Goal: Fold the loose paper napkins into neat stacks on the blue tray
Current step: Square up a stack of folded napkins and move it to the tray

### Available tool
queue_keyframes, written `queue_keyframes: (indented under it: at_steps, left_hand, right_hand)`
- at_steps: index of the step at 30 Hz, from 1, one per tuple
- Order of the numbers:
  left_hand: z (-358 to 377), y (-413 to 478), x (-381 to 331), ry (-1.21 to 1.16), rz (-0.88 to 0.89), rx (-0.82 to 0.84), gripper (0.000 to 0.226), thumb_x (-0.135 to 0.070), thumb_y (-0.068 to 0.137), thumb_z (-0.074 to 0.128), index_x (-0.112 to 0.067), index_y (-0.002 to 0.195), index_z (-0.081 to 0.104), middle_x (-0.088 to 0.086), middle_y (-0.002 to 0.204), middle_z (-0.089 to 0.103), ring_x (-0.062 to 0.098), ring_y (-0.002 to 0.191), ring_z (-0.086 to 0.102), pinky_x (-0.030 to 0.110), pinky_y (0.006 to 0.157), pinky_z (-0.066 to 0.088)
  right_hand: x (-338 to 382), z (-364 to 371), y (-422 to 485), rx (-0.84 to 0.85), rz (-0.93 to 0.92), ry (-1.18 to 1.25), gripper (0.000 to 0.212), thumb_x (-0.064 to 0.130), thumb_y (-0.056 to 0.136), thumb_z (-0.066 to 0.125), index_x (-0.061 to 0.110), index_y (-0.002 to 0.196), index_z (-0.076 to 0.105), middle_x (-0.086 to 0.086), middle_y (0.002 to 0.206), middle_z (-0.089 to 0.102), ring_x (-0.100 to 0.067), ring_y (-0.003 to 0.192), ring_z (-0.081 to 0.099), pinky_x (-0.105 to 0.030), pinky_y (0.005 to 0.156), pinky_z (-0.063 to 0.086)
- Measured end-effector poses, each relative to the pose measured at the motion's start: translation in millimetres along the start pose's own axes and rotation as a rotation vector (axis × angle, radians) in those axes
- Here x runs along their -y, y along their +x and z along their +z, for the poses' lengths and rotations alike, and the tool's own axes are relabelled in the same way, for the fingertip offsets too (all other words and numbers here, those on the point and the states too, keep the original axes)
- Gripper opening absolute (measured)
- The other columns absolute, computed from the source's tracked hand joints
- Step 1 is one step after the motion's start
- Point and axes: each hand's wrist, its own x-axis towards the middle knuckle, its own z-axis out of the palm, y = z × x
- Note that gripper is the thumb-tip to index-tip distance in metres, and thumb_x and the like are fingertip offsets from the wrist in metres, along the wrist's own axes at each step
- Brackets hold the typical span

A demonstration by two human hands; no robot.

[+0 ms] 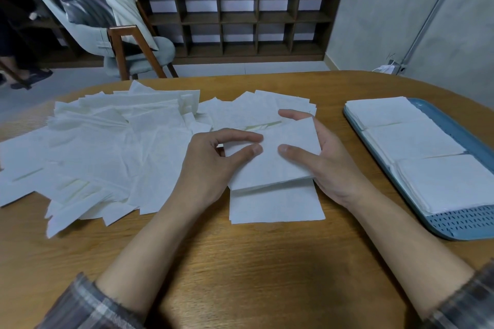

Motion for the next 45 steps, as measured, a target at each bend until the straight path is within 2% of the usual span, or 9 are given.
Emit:
queue_keyframes:
  at_steps: [3,6,11,16,22,29,34,37,45]
  left_hand:
    - [-0.1,-0.1,0.0,-0.002,0.003,0.010,0.012,-0.022,0.089,0.084,-0.027,0.100,0.085,-0.015,0.100,0.081,0.007,0.095,0.075,0.033,0.082,0.063]
    - [0.1,-0.5,-1.4,0.001,-0.006,0.022,0.012,-0.022,0.089,0.084,-0.027,0.100,0.085,-0.016,0.101,0.080,0.007,0.097,0.075,0.040,0.087,0.064]
    - [0.5,0.2,-0.5,0.033,0.004,0.029,0.012,-0.025,0.088,0.085,-0.029,0.100,0.085,-0.018,0.104,0.079,0.005,0.099,0.073,0.043,0.087,0.062]
    - [-0.1,3.2,2.8,0.093,0.046,-0.055,0.029,-0.040,0.095,0.076,-0.041,0.123,0.070,-0.025,0.127,0.066,-0.006,0.119,0.061,0.025,0.096,0.054]
    - [2.6,-0.7,-2.9,-0.015,0.024,0.022,0.028,-0.033,0.103,0.067,-0.040,0.129,0.070,-0.028,0.116,0.069,-0.011,0.106,0.063,0.012,0.082,0.052]
    - [1.9,0.8,-0.1,-0.124,-0.051,-0.050,0.027,-0.012,0.100,0.071,-0.026,0.121,0.079,-0.012,0.115,0.077,0.004,0.094,0.076,0.023,0.079,0.061]
    - [1.3,1.7,0.2,-0.056,-0.031,-0.085,0.027,-0.011,0.100,0.071,-0.028,0.119,0.079,-0.021,0.114,0.073,-0.001,0.087,0.074,0.018,0.074,0.058]
    - [1.4,1.4,-0.5,-0.043,0.006,-0.058,0.031,-0.009,0.099,0.072,-0.029,0.122,0.076,-0.016,0.112,0.074,0.002,0.087,0.075,0.019,0.073,0.058]
    - [4.7,-2.4,14.9,0.496,0.191,0.107,0.060,-0.035,0.090,0.082,-0.041,0.137,0.046,-0.021,0.124,0.054,-0.001,0.109,0.056,0.014,0.086,0.047]
  right_hand:
    - [-0.3,-0.3,-0.1,-0.003,-0.023,-0.075,0.067,0.023,0.092,0.081,0.051,0.145,0.051,0.015,0.147,0.058,-0.015,0.137,0.056,-0.052,0.114,0.048]
    - [3.5,1.5,-0.8,-0.023,-0.061,-0.163,0.077,0.023,0.093,0.080,0.053,0.152,0.041,0.034,0.150,0.045,0.006,0.139,0.044,-0.024,0.109,0.047]
    - [5.8,1.4,-1.7,-0.044,-0.103,-0.270,0.079,0.025,0.093,0.080,0.056,0.150,0.037,0.031,0.158,0.036,0.000,0.148,0.034,-0.043,0.123,0.036]
    - [8.5,0.8,-3.6,-0.051,-0.145,-0.192,0.070,0.013,0.095,0.076,0.046,0.149,0.044,0.028,0.147,0.049,0.004,0.132,0.050,-0.019,0.099,0.050]
    - [6.3,1.1,-2.8,-0.063,-0.148,-0.157,0.062,0.013,0.097,0.074,0.048,0.142,0.050,0.027,0.143,0.052,-0.003,0.134,0.051,-0.036,0.109,0.050]
    - [3.7,-0.9,0.0,-0.014,-0.071,-0.154,0.059,0.015,0.099,0.072,0.052,0.140,0.054,0.023,0.145,0.054,-0.014,0.136,0.053,-0.053,0.113,0.048]
    - [6.7,-5.7,1.2,0.080,-0.031,0.155,0.052,0.013,0.088,0.072,0.034,0.136,0.067,0.010,0.133,0.067,-0.018,0.126,0.064,-0.033,0.096,0.056]
    - [2.7,-9.1,1.6,0.100,-0.043,0.026,0.035,0.007,0.094,0.071,0.026,0.124,0.076,0.008,0.132,0.072,-0.015,0.129,0.064,-0.032,0.102,0.052]
    - [-6.1,-19.8,9.2,-0.267,-0.048,-0.254,0.033,0.005,0.098,0.070,0.033,0.109,0.082,0.024,0.121,0.074,0.008,0.121,0.060,-0.011,0.101,0.044]
